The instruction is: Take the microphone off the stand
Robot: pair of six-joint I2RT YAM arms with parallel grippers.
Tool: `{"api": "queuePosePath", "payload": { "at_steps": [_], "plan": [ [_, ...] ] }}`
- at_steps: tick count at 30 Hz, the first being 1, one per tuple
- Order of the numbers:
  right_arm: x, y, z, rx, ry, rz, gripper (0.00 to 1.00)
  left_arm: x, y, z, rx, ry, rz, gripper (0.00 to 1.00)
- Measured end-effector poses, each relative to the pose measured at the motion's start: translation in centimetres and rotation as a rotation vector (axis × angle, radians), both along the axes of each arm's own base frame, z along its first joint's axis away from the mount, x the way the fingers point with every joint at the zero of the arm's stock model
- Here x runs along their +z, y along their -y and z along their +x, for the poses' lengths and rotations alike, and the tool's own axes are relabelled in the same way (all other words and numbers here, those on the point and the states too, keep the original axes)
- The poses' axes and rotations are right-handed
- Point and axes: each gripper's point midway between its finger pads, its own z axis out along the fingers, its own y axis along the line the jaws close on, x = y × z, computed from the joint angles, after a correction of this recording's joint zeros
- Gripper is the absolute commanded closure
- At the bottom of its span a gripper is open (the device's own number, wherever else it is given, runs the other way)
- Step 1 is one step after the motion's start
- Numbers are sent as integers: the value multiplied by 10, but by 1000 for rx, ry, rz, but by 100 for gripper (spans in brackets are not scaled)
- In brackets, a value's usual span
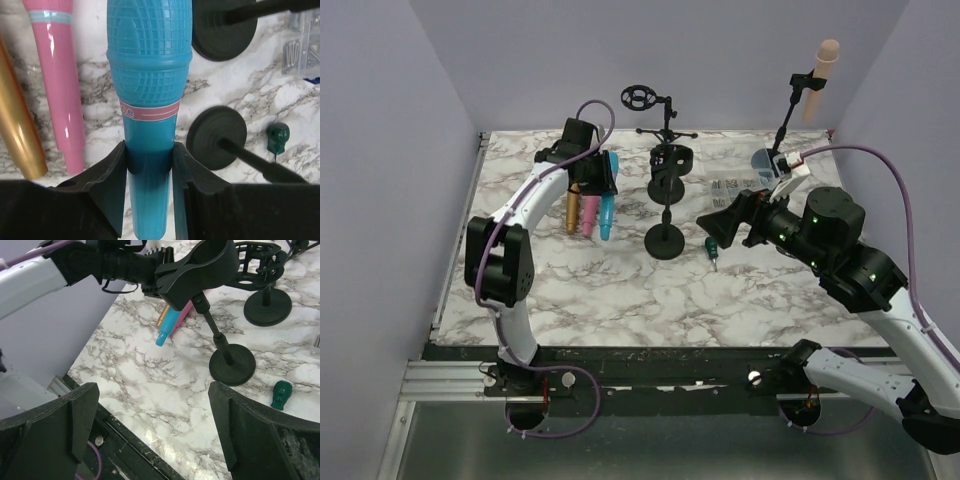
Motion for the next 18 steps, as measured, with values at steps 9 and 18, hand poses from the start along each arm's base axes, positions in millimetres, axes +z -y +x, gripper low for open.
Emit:
{"api": "queuePosePath", "payload": {
  "at_steps": [9, 18],
  "plan": [
    [4, 14, -3, -48, 21, -9, 0, -31, 13, 52, -13, -88, 60, 100],
    [-7, 17, -2, -58, 2, -30, 0, -71, 13, 61, 2, -202, 134, 100]
  ]
}}
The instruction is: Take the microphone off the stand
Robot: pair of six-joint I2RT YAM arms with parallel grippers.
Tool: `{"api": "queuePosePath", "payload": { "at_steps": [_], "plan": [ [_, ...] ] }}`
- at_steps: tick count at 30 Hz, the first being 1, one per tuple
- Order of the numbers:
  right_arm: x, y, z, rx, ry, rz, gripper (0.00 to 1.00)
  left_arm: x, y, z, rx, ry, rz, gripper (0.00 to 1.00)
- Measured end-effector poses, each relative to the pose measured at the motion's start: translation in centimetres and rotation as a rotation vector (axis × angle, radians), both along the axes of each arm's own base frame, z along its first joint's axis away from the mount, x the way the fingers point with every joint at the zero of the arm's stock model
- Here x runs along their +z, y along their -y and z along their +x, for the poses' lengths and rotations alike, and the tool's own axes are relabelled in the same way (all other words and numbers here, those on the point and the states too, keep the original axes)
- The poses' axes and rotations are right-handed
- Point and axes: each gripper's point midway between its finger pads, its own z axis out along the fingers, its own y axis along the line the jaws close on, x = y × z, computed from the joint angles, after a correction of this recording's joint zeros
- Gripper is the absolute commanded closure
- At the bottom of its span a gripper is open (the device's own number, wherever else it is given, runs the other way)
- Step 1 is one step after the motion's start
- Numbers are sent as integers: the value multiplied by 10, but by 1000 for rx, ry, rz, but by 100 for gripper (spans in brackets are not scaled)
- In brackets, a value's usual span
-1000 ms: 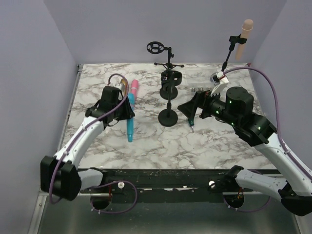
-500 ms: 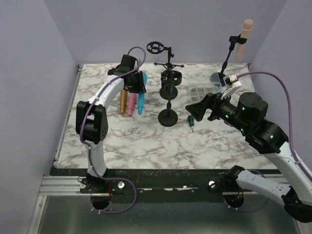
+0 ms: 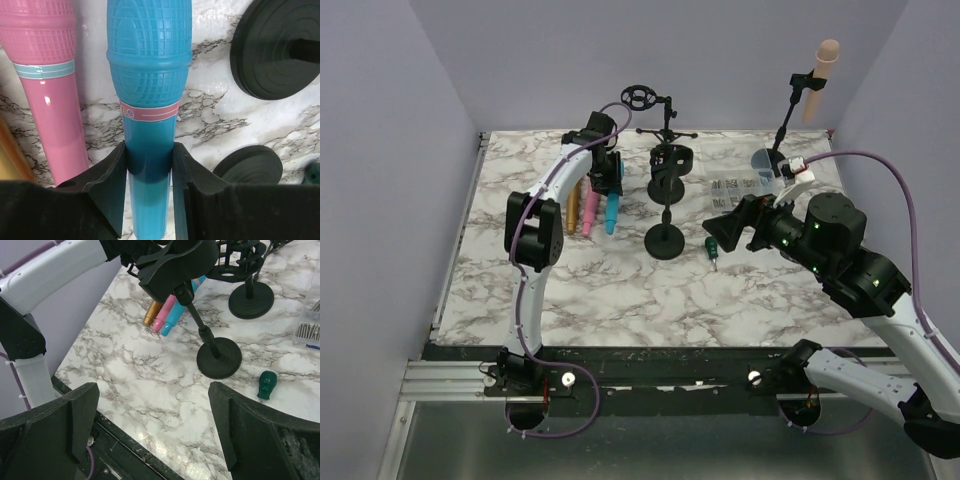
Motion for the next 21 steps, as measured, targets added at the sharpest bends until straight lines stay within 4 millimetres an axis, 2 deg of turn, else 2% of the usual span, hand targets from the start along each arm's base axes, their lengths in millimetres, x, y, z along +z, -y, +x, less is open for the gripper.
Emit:
{"api": "queuePosePath", "payload": {
  "at_steps": [5, 11, 15, 21],
  "plan": [
    [-8, 0, 0, 0, -15, -12, 0, -3, -3, 2, 10, -14, 21, 99],
    [-8, 0, 0, -1, -14, -12, 0, -13, -2, 9, 9, -31, 33, 90],
    [-8, 0, 0, -1, -15, -12, 0, -25, -3, 5, 3, -64, 46, 87],
    [-10, 1, 1, -9, -18, -17, 0, -27, -5, 6, 7, -68, 47, 84]
  ]
}}
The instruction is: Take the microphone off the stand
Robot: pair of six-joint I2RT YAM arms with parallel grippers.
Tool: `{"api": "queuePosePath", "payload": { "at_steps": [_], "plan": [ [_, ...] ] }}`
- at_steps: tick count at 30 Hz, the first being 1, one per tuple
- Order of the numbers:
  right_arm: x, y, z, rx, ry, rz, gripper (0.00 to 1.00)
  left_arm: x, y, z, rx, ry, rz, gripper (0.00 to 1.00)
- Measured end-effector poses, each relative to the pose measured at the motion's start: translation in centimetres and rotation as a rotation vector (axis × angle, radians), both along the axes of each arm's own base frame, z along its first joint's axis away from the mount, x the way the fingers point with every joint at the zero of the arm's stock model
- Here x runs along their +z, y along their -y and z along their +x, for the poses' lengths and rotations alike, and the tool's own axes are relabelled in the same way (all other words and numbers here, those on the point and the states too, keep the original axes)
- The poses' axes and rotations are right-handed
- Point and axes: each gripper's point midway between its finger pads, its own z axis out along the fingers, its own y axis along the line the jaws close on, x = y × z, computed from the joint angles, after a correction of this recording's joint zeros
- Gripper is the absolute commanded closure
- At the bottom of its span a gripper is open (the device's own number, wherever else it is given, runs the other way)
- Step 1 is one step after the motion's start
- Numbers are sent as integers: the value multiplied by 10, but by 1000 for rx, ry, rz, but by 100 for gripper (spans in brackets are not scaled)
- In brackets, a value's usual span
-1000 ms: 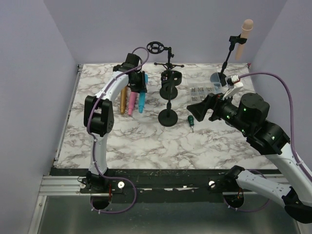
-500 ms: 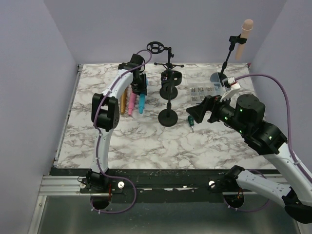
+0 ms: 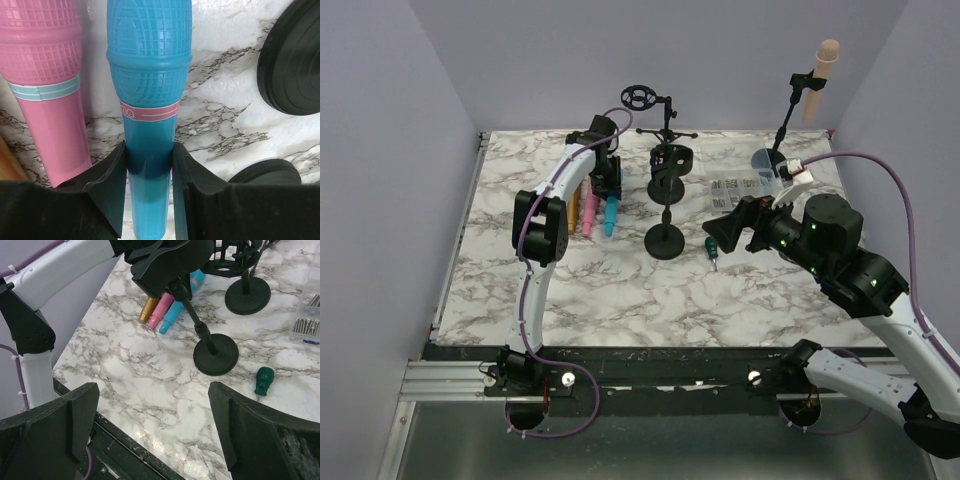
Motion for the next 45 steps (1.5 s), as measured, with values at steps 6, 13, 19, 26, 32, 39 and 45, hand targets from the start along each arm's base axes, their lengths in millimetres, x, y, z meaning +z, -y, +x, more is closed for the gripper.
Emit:
{"api": "queuePosePath", "payload": {
  "at_steps": [6, 13, 19, 26, 32, 39, 45],
  "plan": [
    [-3, 0, 1, -3, -5, -6, 0, 1, 0, 8, 5, 12, -5, 72],
    [-5, -1, 2, -3, -12, -11, 0, -1, -3, 9, 11, 3, -15, 59],
    [-6, -1, 2, -4, -13, -13, 0, -1, -4, 9, 18, 0, -19, 53],
    [-6, 0, 3, -7, -13, -13, 0, -1, -4, 9, 18, 0, -20, 51],
    [-6, 0, 3, -8, -13, -13, 0, -1, -5, 9, 18, -1, -23, 46],
    [-8, -1, 4, -8, -18, -17, 0, 2, -2, 0, -6, -10, -55, 41],
    [-11, -4, 6, -10, -32, -20, 0, 49, 4, -13, -29, 52, -122, 40]
  ]
}}
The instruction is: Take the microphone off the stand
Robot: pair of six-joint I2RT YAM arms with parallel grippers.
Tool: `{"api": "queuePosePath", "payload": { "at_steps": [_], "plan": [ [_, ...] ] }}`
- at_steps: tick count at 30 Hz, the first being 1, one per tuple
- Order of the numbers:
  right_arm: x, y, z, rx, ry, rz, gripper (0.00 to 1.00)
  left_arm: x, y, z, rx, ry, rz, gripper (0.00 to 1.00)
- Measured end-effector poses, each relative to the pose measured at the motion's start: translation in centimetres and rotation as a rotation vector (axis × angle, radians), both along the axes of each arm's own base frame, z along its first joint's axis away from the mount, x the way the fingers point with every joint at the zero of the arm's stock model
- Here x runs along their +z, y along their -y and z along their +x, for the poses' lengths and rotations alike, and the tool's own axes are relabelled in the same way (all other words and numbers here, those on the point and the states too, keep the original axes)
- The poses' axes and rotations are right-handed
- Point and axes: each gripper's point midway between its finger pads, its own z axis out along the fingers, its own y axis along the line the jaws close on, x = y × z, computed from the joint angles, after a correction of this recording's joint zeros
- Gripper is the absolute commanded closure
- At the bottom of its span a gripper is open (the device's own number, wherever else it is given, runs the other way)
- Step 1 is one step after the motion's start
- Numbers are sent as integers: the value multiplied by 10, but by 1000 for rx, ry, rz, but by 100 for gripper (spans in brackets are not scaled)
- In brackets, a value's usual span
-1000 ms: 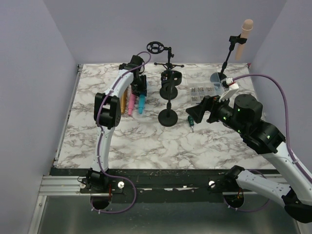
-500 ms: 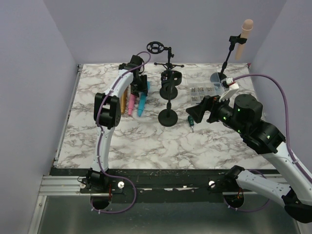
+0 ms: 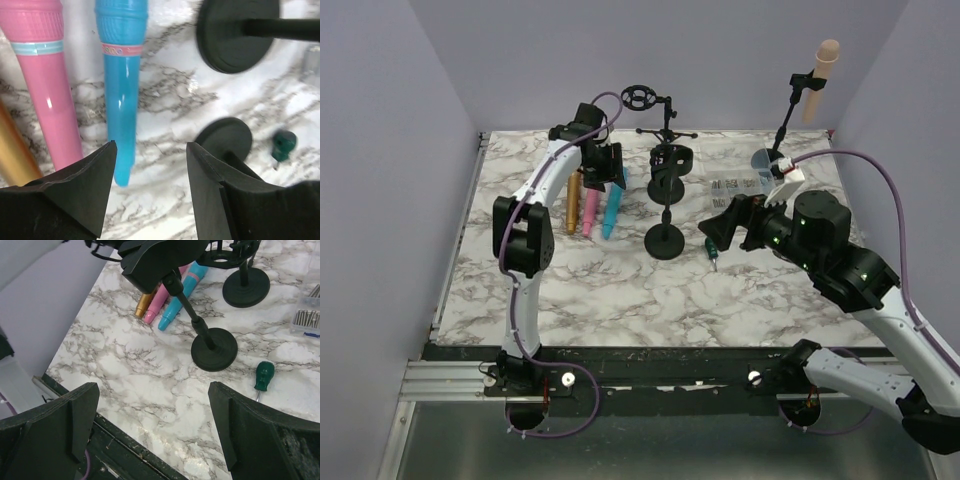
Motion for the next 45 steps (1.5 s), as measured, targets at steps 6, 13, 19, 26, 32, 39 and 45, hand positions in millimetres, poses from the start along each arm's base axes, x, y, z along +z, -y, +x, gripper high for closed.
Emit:
{"api": "queuePosePath", "payload": {
  "at_steps": [6, 13, 19, 26, 32, 39, 45],
  "plan": [
    [-13, -11, 11, -17, -66, 7, 0, 75, -2, -32, -15, 129, -104, 38],
    [-25, -38, 43, -57, -154, 15, 0, 143, -10, -79, -33, 265, -203, 34],
    [0, -52, 77, -97, -128, 85, 2, 189, -12, -117, -76, 403, -276, 33],
    [1, -45, 120, -155, -160, 158, 12, 209, -16, -143, -128, 557, -297, 33],
    [-7, -47, 138, -151, -206, 186, 16, 174, -20, -151, -168, 571, -259, 34],
    [-4, -57, 138, -111, -214, 214, 15, 172, -25, -159, -190, 639, -221, 34],
    [-3, -62, 140, -89, -202, 237, 15, 188, -28, -158, -196, 718, -205, 34]
  ]
}}
